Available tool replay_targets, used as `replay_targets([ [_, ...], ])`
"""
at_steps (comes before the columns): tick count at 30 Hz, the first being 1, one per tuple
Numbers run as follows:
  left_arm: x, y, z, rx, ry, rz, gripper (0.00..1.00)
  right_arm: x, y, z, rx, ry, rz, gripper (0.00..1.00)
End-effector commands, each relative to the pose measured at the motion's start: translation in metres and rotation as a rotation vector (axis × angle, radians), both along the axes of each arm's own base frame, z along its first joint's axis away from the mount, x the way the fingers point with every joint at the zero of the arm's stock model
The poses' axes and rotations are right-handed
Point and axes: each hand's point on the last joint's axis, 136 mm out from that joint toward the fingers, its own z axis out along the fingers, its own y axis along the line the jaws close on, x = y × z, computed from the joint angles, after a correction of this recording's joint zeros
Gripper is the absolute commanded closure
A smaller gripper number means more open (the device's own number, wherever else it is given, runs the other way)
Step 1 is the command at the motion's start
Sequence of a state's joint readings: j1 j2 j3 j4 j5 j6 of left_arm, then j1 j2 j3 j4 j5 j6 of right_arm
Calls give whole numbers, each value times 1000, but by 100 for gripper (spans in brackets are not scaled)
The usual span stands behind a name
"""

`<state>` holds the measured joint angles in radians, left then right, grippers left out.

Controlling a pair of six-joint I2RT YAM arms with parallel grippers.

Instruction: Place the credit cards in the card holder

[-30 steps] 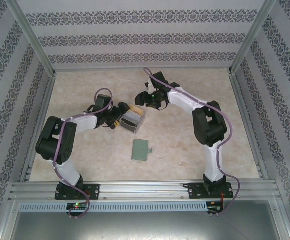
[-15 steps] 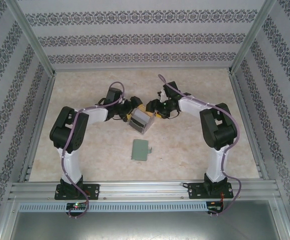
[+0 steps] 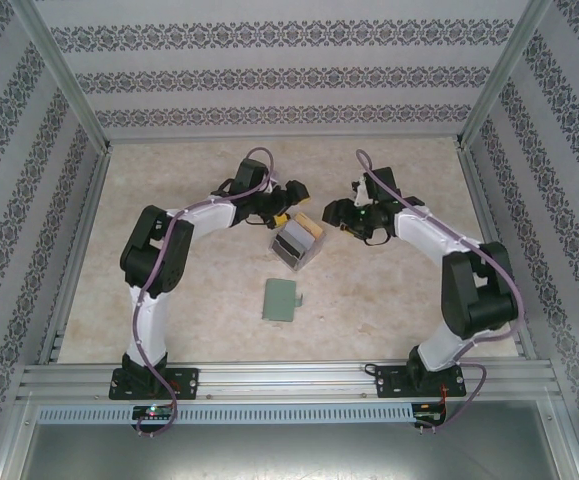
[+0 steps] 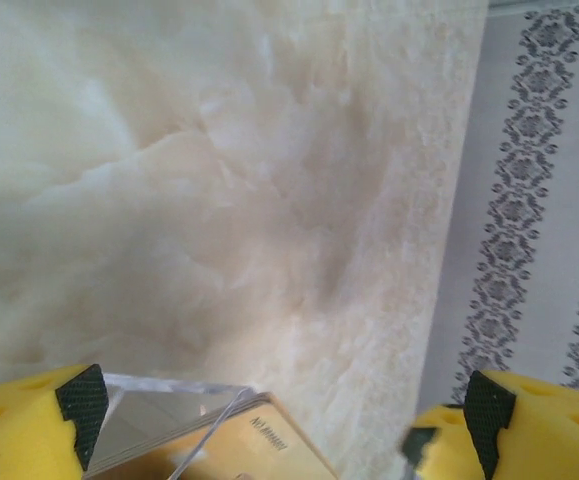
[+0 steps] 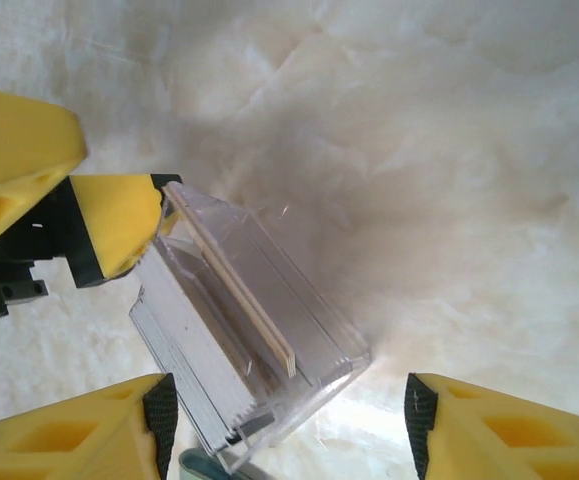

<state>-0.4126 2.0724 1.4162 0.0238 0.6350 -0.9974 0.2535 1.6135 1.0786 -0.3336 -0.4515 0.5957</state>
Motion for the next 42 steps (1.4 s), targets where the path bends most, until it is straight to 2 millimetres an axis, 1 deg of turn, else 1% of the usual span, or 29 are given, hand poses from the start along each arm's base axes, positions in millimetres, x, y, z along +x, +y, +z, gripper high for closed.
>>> replay_targets([
  [1, -8, 40, 21, 138, -45, 55, 5, -4, -4, 29, -109, -102, 48, 39],
  [3, -18, 56, 27, 165, -44, 94, 5, -11, 12, 40, -127, -149, 123, 42],
  [5, -35, 66, 30, 166, -21, 117, 5, -21, 32, 43, -155, -169, 193, 47],
  [8, -61, 70, 22, 108, 29, 137, 5, -36, 60, 37, -221, -181, 314, 54],
  [11, -76, 64, 16, -19, 64, 164, 5, -42, 71, 27, -281, -177, 350, 56],
  [14, -80, 51, 18, -97, 59, 150, 5, -42, 71, 22, -273, -177, 319, 56],
  [16, -80, 42, 18, -101, 55, 125, 5, -41, 66, 22, -270, -172, 293, 56],
  [18, -78, 34, 14, -108, 73, 112, 4, -41, 61, 18, -276, -157, 272, 56],
  [23, -66, 17, 7, -138, 82, 96, 5, -45, 53, 16, -272, -149, 249, 55],
  [30, -37, 2, 6, -137, 55, 81, 5, -55, 52, 12, -277, -139, 276, 55],
  [32, -32, -2, 5, -141, 55, 71, 5, -56, 52, 11, -290, -137, 286, 56],
  [34, -29, -6, 10, -149, 40, 50, 5, -57, 55, 11, -323, -142, 316, 56],
  [37, -31, 6, 11, -88, 35, 78, 6, -52, 57, 9, -411, -140, 326, 57],
  [40, -37, 41, 4, 16, 55, 178, 5, -45, 58, 6, -497, -139, 326, 58],
  [42, -42, 72, 4, 85, 43, 252, 4, -40, 66, 6, -524, -143, 344, 58],
])
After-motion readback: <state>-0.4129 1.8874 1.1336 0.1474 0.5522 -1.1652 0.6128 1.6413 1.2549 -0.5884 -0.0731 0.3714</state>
